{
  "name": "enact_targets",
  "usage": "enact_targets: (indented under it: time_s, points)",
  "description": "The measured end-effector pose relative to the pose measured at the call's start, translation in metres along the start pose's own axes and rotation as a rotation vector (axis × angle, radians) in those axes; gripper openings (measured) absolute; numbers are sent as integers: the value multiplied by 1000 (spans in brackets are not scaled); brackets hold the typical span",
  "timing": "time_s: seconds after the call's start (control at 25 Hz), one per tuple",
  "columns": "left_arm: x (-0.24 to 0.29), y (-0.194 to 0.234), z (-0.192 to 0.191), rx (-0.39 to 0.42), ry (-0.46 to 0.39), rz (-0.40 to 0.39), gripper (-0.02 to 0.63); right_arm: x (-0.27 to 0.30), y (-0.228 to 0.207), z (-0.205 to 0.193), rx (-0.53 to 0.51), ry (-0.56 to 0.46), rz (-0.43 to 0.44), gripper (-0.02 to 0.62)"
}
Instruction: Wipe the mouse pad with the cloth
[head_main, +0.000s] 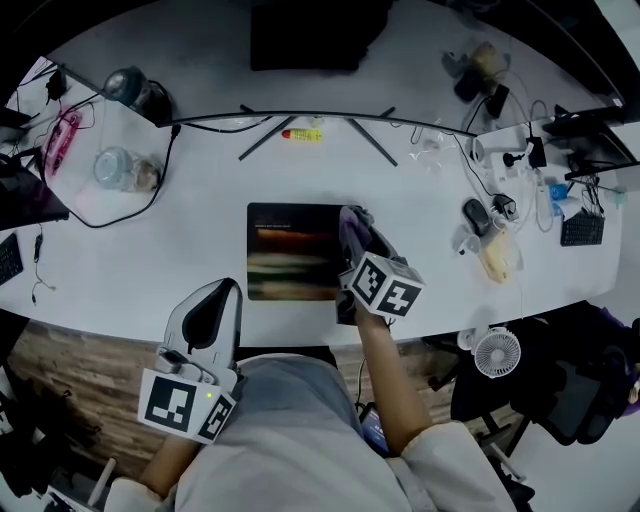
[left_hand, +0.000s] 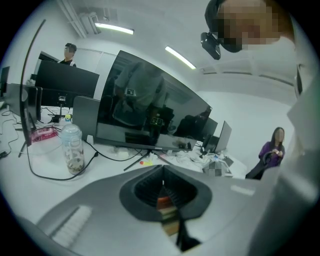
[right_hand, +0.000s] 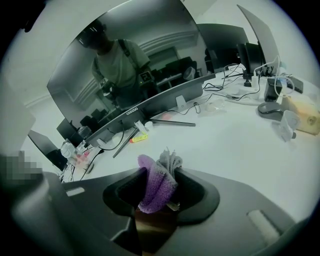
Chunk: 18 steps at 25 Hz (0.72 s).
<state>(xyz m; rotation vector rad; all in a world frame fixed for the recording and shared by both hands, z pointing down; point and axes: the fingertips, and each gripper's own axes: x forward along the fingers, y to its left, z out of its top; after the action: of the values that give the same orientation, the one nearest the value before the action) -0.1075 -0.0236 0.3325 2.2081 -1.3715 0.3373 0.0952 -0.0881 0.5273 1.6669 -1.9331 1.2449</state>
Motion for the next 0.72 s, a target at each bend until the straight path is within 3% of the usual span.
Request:
enact_targets:
  time_s: [0.72]
  points:
    - [-11,8,1,-37,-33,-25,0,8,21,-5,5,11,11,155]
